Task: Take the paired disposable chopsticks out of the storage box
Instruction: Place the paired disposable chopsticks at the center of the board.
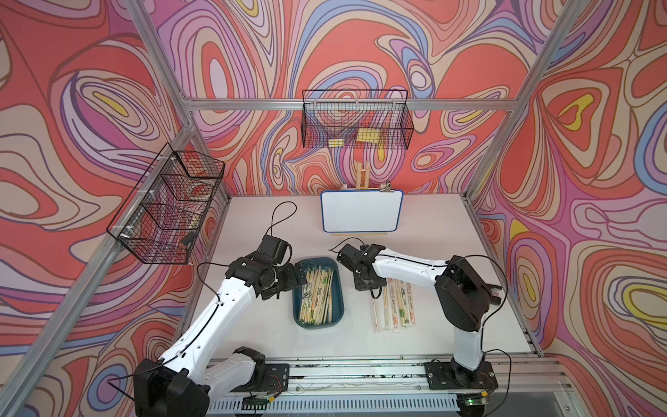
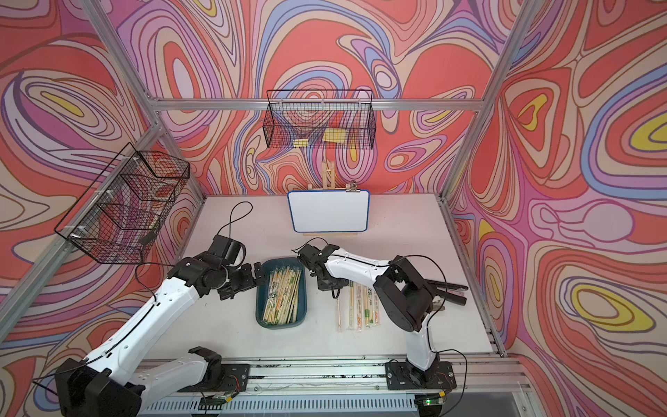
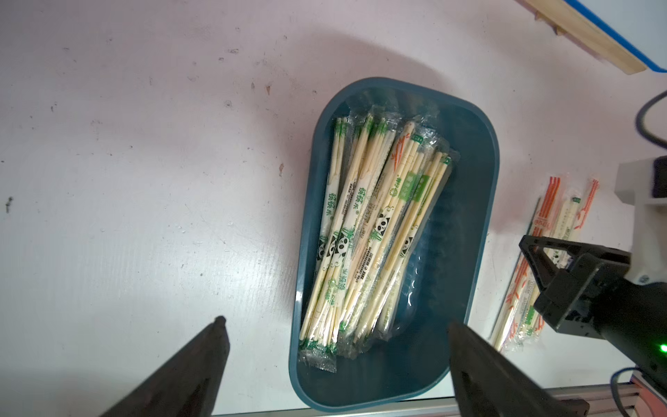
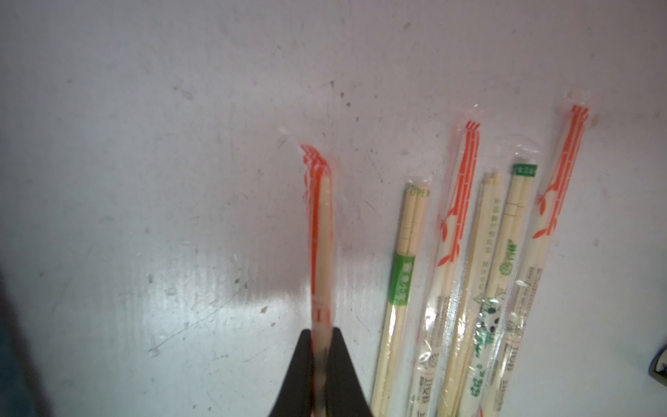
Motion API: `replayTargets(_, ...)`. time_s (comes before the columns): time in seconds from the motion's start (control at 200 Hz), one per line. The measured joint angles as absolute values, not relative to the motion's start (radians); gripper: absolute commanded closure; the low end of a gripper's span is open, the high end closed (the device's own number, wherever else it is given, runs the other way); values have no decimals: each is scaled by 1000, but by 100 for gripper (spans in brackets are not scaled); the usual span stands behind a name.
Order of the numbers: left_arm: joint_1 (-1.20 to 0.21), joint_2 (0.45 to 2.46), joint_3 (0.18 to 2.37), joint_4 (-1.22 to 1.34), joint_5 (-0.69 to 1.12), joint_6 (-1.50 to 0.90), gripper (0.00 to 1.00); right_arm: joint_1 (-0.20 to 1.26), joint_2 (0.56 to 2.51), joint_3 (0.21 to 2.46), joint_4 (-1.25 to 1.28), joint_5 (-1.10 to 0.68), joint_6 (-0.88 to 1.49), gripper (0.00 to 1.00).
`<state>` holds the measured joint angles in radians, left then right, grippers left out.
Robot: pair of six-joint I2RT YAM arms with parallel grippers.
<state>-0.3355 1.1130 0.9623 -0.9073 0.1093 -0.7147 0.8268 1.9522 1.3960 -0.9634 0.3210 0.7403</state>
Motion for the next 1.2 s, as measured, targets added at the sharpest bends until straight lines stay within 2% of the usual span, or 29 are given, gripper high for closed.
replayTargets(0.491, -343, 1130, 941, -880, 110, -722, 0, 783, 1978, 1354, -934, 344, 728, 100)
replayTargets(0.736, -350, 1142, 941, -871, 109, -730, 0, 770, 1979, 1346, -925, 348, 724, 81)
replayTargets(0.971, -358, 1143, 941, -867, 109, -731, 0, 767, 1979, 1343, -917, 352, 721, 78)
replayTargets(1.202, -361, 1143, 941, -867, 105, -733, 0, 767, 1979, 1336, -909, 350, 720, 65)
